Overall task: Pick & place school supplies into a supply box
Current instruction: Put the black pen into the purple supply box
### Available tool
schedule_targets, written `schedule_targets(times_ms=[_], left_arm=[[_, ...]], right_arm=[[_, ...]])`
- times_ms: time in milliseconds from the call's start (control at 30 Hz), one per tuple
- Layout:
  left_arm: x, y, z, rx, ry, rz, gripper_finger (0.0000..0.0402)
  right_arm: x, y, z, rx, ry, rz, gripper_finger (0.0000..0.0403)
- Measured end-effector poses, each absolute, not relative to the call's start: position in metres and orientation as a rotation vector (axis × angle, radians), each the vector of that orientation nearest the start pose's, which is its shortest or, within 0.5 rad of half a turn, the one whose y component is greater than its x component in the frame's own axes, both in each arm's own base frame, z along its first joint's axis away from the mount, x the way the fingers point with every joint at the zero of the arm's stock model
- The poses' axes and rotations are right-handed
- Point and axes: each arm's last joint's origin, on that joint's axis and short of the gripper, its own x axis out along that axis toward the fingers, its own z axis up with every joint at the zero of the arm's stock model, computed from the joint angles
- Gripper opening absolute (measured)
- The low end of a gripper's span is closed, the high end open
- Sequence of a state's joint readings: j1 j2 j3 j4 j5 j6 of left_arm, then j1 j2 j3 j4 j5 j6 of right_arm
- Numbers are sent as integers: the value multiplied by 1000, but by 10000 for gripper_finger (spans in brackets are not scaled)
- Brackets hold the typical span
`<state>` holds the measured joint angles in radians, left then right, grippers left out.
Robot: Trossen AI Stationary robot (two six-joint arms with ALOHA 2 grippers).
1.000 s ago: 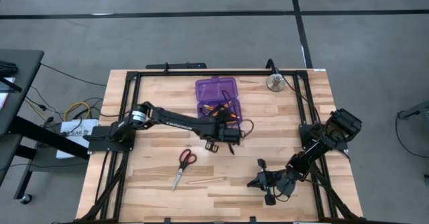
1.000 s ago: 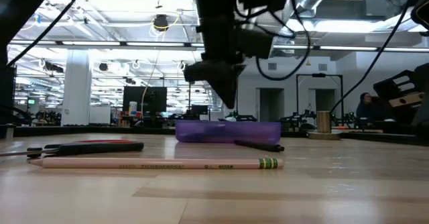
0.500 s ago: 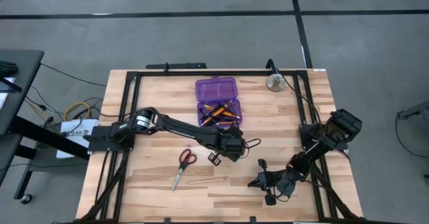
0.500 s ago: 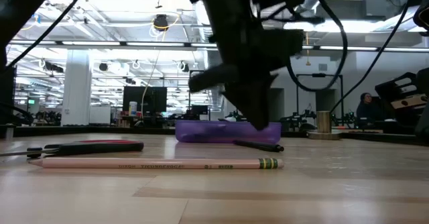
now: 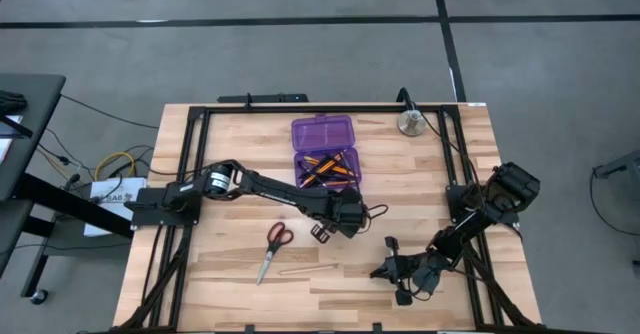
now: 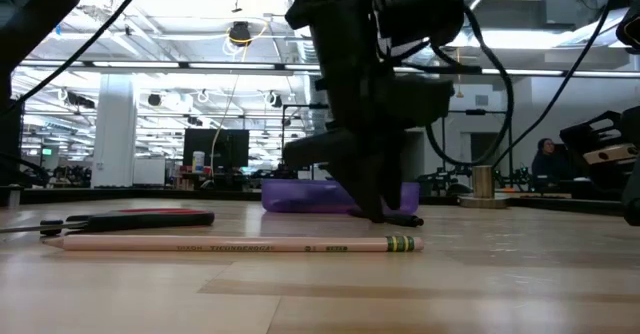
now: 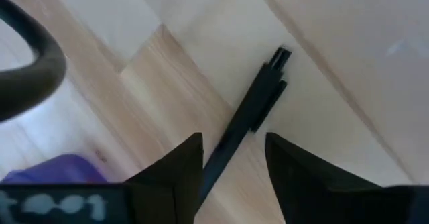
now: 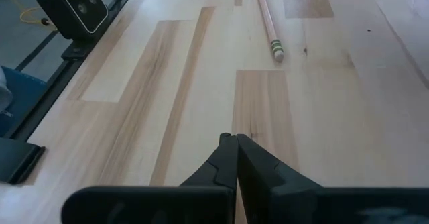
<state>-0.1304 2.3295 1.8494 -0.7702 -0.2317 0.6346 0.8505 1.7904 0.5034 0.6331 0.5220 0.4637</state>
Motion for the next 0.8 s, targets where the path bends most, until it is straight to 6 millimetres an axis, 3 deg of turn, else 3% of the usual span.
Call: schedule_targets(times_ms=[233,433,800], left_arm=[[476,-39,125,721,1288,-325,117],[475,-40,122,659,1307,-298,19],[468,-71,132,769,1309,-137,4]], right_arm=[[194,199,86,28,568,188,1],[193,198,85,25,571,186,1],[194,198,86,25,569,181,1]])
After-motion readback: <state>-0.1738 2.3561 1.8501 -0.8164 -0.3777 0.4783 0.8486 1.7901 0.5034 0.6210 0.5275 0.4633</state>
